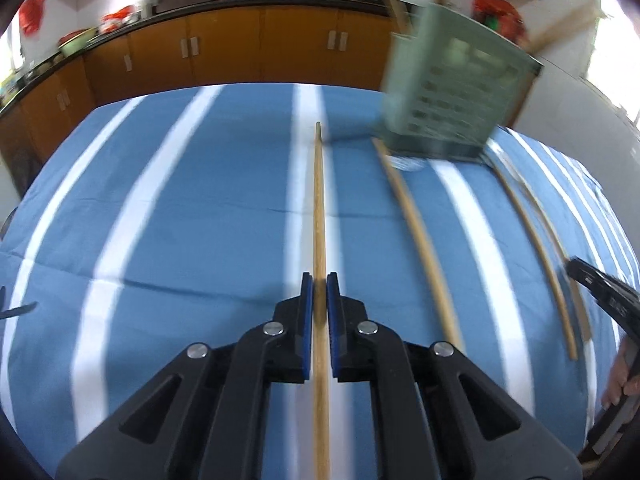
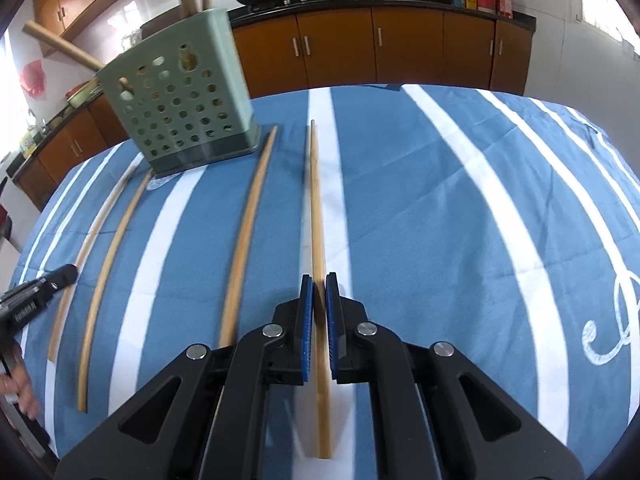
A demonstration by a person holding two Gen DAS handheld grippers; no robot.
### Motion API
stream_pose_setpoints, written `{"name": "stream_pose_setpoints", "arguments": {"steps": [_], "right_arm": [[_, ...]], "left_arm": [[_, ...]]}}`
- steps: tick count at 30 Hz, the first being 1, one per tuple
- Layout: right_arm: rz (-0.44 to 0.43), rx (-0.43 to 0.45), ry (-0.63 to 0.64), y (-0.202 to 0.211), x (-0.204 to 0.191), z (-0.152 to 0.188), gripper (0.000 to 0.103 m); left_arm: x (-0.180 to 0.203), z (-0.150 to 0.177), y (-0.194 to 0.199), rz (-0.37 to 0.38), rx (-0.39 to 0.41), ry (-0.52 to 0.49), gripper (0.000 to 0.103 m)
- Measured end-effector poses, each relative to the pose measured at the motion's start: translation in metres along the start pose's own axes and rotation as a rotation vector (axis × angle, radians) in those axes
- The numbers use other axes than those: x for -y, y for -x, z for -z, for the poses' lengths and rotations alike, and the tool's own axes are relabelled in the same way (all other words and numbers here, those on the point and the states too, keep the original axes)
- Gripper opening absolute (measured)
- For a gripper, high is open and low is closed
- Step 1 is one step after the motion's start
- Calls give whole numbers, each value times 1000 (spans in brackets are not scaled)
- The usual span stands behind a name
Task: Organize utensils
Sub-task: 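Close the right tool on a wooden chopstick while the left tool grasps another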
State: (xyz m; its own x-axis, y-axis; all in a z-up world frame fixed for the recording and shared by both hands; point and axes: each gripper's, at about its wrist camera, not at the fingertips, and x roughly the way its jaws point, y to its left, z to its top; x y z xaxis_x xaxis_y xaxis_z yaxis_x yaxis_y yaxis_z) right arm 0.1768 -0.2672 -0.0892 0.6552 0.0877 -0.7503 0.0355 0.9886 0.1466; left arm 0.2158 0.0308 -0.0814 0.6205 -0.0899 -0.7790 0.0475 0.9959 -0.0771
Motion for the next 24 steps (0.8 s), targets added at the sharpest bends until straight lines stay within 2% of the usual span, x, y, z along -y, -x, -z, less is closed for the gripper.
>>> {"name": "stream_pose_setpoints", "arguments": {"steps": [2, 5, 14, 24], "right_arm": [[15, 4, -14, -1, 6, -2, 7], [10, 5, -31, -2, 11, -4, 7], [17, 4, -26, -2, 9, -3, 8], [12, 4, -30, -2, 10, -3, 8]], "left_arm": [[-13, -5, -2, -14, 3, 27, 9], [-27, -9, -3, 8, 12, 68, 9], [-36, -8, -3, 53, 20, 102, 10], [-35, -9, -4, 52, 20, 105, 10]]}}
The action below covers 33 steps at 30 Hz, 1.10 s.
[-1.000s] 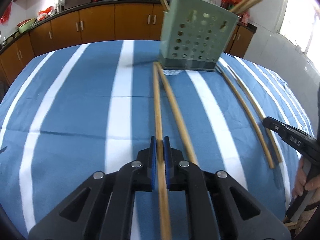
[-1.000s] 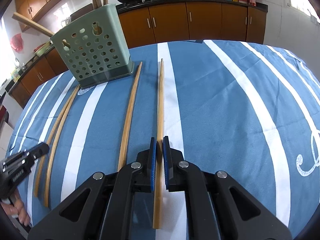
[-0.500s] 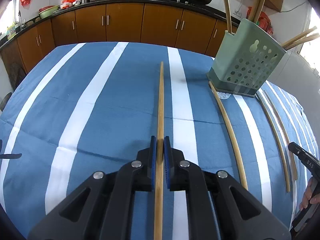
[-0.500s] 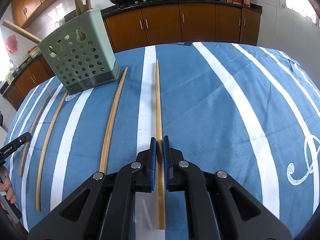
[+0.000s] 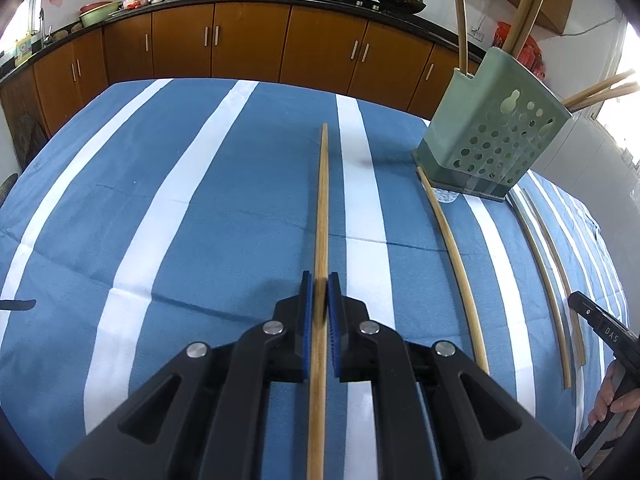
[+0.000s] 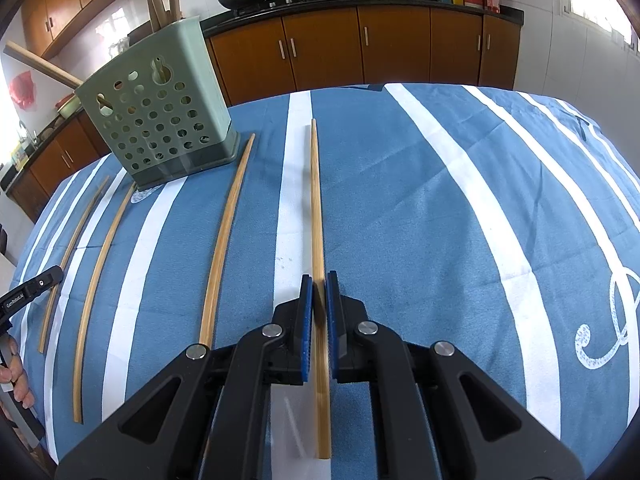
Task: Organize utensils
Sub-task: 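Close the right tool on a wooden chopstick while the left tool grasps another, then lift both held chopsticks up over the green holder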
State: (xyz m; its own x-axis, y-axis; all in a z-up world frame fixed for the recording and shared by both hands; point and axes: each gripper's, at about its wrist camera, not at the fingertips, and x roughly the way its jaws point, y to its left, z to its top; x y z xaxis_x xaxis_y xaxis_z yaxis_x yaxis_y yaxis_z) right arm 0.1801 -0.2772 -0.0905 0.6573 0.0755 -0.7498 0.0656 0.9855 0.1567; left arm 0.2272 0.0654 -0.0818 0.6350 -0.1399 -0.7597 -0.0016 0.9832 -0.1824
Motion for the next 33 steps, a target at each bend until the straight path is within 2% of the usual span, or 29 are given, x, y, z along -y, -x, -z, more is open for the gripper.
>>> {"name": "stream_pose_setpoints", "arguments": {"steps": [28, 33], "right_arm": [[-2, 1, -2, 0, -2, 1, 8], [12, -2, 18, 5, -5, 8, 8]], "left_arm": [[1, 1, 0, 6, 2, 9, 10], [11, 10, 6, -51, -6, -76, 10]]}}
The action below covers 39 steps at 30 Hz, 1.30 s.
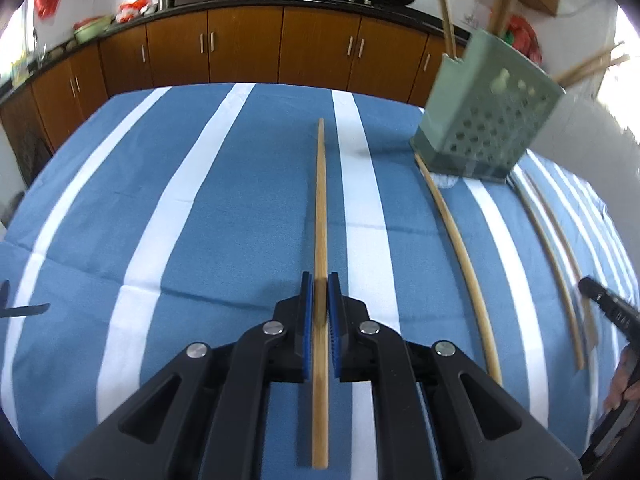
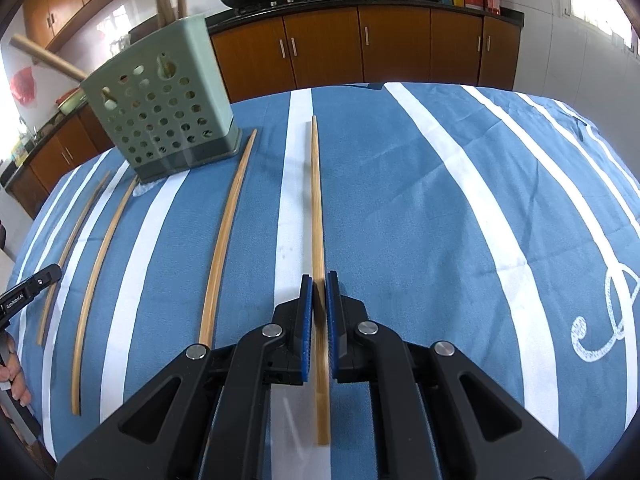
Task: Organize utensils
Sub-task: 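Lift both held chopsticks up over the green holder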
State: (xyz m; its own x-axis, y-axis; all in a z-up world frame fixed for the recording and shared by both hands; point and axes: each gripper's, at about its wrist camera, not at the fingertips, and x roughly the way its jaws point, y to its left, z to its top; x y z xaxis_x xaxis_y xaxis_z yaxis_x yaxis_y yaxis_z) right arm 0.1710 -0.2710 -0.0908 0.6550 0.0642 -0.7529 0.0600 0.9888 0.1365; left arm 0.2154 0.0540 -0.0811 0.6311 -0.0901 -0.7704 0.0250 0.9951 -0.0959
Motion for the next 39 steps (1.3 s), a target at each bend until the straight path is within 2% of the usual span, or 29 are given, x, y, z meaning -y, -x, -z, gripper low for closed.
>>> {"name": "stream_pose_setpoints", "arguments": {"steps": [9, 21, 33, 39], "right_arm": [[-22, 9, -14, 6, 5, 0, 7], [-36, 163, -51, 50, 19, -18, 7], [-38, 210, -64, 60, 25, -27, 7], [-49, 293, -63, 81, 23, -44, 7]], "left_arm": [[1, 3, 5, 4, -6, -22, 8], [12, -20, 54, 30, 141, -50, 8], [12, -28, 69, 29, 187, -41, 8], [11, -42, 92, 41, 256, -47, 8]]}}
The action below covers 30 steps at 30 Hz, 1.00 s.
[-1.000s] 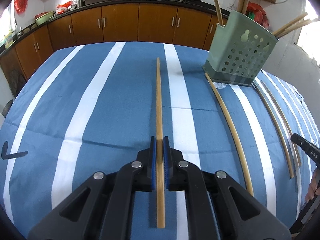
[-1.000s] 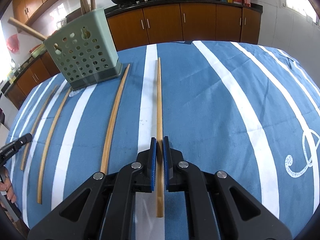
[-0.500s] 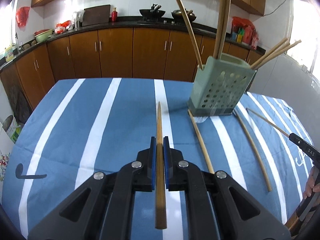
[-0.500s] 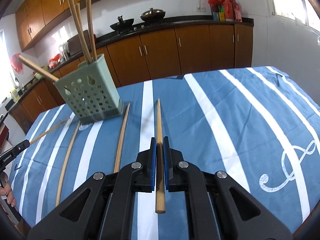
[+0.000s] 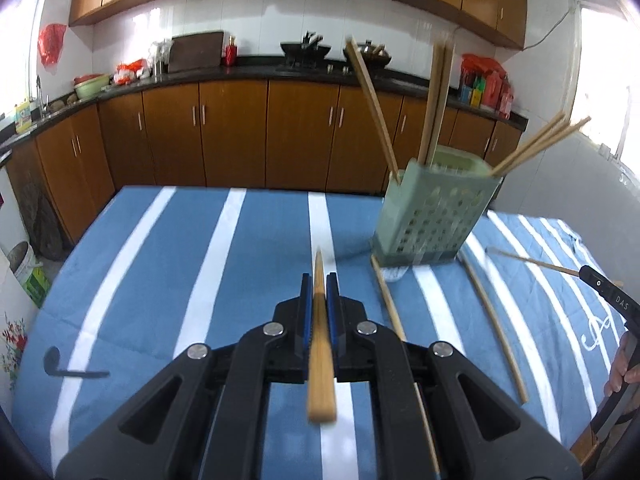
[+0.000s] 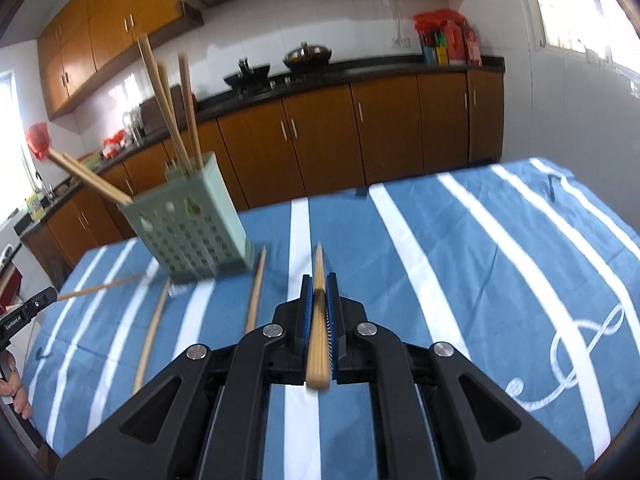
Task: Organize utensils
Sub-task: 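Lift both held chopsticks up over the green holder, then drop both chopsticks into the green holder by opening both tools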
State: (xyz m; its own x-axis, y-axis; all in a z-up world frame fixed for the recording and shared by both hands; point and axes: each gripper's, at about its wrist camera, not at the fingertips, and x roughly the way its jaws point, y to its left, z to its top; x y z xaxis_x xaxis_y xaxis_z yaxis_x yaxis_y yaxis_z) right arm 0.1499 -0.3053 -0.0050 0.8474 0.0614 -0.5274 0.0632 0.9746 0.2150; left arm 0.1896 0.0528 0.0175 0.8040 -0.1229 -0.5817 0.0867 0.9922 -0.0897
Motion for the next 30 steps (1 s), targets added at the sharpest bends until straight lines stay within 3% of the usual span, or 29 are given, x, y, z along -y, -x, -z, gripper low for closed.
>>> {"name": "stream_pose_setpoints", "arguments": {"steps": [9, 17, 24, 30], "right_arm": [[-37, 124, 37, 29, -16, -36, 7], [-168, 205, 49, 62, -38, -63, 7], [-291, 376, 69, 90, -74, -99, 7], [-296, 481, 95, 77, -98, -121, 7]], "left_arm": [[8, -36, 36, 34, 113, -30, 8], [22, -62, 66, 112, 198, -41, 8], [47, -100, 94, 181, 389, -28, 8], [63, -133, 88, 201, 497, 37, 8]]}}
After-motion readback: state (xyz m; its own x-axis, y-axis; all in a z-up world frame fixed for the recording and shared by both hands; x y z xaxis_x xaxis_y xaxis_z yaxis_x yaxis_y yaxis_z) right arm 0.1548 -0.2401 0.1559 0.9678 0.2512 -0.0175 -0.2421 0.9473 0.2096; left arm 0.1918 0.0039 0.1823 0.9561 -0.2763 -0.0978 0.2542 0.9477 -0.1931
